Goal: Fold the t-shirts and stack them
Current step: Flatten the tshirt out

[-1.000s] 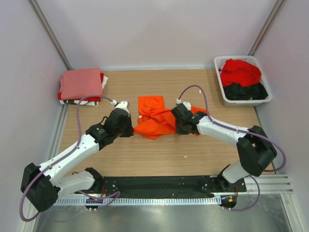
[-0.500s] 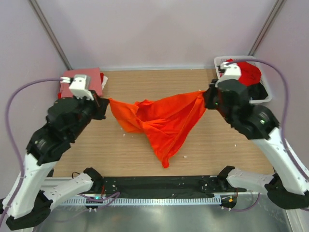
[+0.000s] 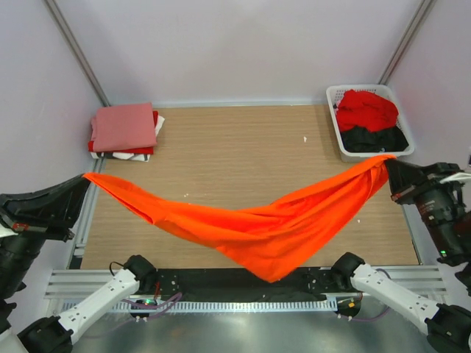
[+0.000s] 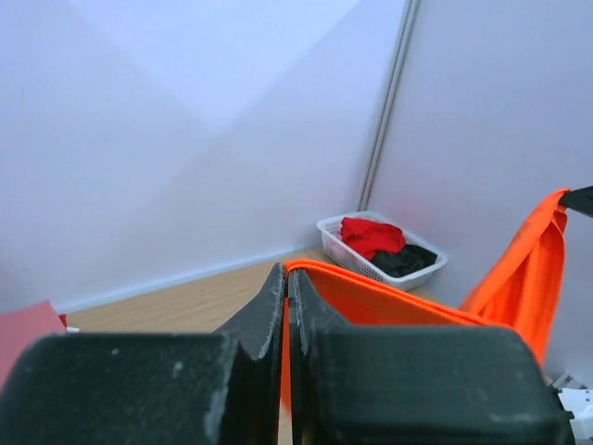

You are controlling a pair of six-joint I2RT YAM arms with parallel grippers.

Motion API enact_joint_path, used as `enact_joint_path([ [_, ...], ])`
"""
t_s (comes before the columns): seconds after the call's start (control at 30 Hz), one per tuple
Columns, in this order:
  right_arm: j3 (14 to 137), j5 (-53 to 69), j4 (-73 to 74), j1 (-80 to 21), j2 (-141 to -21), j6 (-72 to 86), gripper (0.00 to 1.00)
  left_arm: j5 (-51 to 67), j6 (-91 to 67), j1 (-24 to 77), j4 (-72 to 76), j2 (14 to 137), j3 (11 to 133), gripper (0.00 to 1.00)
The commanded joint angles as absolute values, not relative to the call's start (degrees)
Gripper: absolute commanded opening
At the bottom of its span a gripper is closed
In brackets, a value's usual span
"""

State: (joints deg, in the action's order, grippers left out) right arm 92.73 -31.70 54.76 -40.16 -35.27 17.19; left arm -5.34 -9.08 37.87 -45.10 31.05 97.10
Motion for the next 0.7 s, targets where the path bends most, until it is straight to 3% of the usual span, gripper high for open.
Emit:
enact_joint_path([
  [0.0, 86.9, -34.8, 51.7, -40.5, -39.7, 15.4, 0.01, -2.6, -8.1, 36.5, -44.3, 30.9, 92.8, 0.00],
  [0.17, 84.5, -43.1, 43.9, -40.4, -47.5, 14.0, 0.01, -3.0, -10.3, 36.1, -42.8, 27.8, 87.1, 0.00],
  [0.3, 89.9, -45.4, 38.7, -39.9, -58.6, 10.7, 0.01, -3.9, -9.6, 36.1, -42.3, 28.8, 87.0, 0.00],
  [0.47, 97.3, -30.6, 40.8, -27.6, -72.6, 15.1, 0.01, -7.5, -6.4, 36.1, -42.2, 31.8, 86.0, 0.00],
  [0.6, 91.0, -16.6, 41.0, -12.0, -78.6, 20.7, 0.02, -13.8, -4.3, 36.0, -41.0, 32.4, 79.0, 0.00],
  [0.63, 88.9, -15.2, 41.0, -10.3, -80.1, 21.2, 0.13, -14.9, -4.3, 36.0, -40.8, 32.4, 76.9, 0.00],
  [0.67, 84.6, -13.9, 41.0, -9.2, -81.2, 21.6, 0.55, -15.7, -4.5, 36.0, -39.8, 32.3, 72.5, 0.00],
])
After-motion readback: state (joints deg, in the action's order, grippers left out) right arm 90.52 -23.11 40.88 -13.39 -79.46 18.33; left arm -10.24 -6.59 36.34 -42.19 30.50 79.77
